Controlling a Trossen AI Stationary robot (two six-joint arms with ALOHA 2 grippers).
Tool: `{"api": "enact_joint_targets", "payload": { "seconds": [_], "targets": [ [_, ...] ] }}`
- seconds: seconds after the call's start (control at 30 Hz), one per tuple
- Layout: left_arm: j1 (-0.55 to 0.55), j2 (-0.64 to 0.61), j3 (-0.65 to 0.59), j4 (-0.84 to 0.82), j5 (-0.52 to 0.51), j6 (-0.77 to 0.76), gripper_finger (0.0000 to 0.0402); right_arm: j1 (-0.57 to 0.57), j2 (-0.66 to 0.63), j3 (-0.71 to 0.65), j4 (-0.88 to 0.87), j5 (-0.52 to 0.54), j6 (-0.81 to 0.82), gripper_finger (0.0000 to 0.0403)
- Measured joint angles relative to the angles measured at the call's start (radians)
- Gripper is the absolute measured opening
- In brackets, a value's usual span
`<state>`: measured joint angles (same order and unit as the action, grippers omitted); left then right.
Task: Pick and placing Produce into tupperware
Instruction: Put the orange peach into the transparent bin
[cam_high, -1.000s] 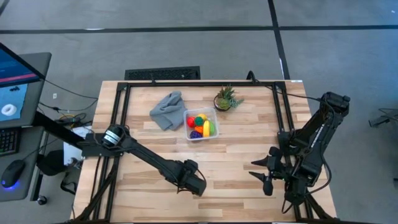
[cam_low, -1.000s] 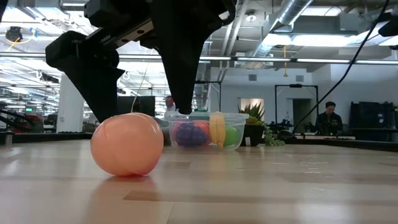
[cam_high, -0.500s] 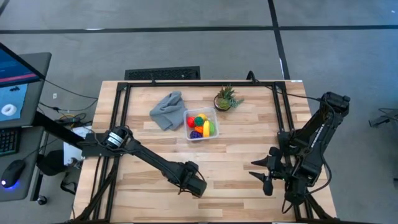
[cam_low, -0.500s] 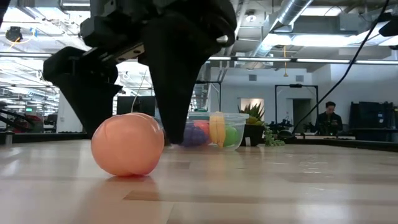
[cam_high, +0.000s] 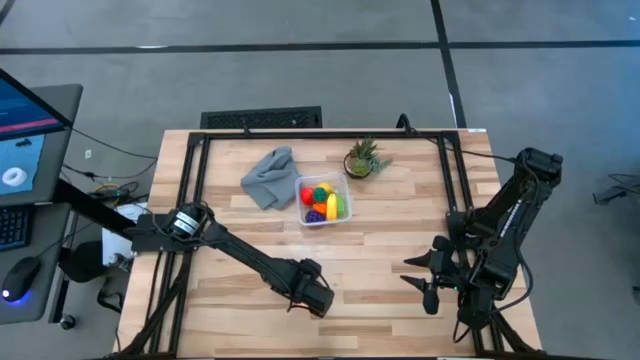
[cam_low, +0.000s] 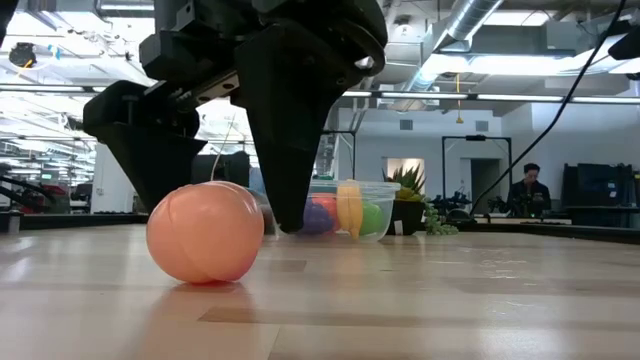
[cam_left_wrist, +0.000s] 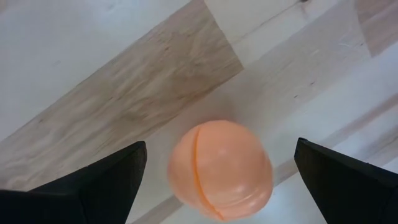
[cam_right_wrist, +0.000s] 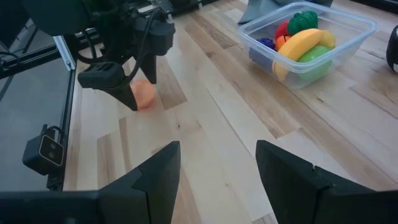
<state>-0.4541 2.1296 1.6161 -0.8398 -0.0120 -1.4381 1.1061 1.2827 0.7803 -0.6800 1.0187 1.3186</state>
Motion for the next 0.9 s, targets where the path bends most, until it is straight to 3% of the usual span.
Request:
{"api": "enact_joint_targets", "payload": {
  "seconds": [0.9],
  "targets": [
    [0.002,0.0,0.0,-0.008,-0.01,0.019,0.0396,0.0,0.0,0.0,0.0,0.0,-0.001,0.0234]
  ]
}}
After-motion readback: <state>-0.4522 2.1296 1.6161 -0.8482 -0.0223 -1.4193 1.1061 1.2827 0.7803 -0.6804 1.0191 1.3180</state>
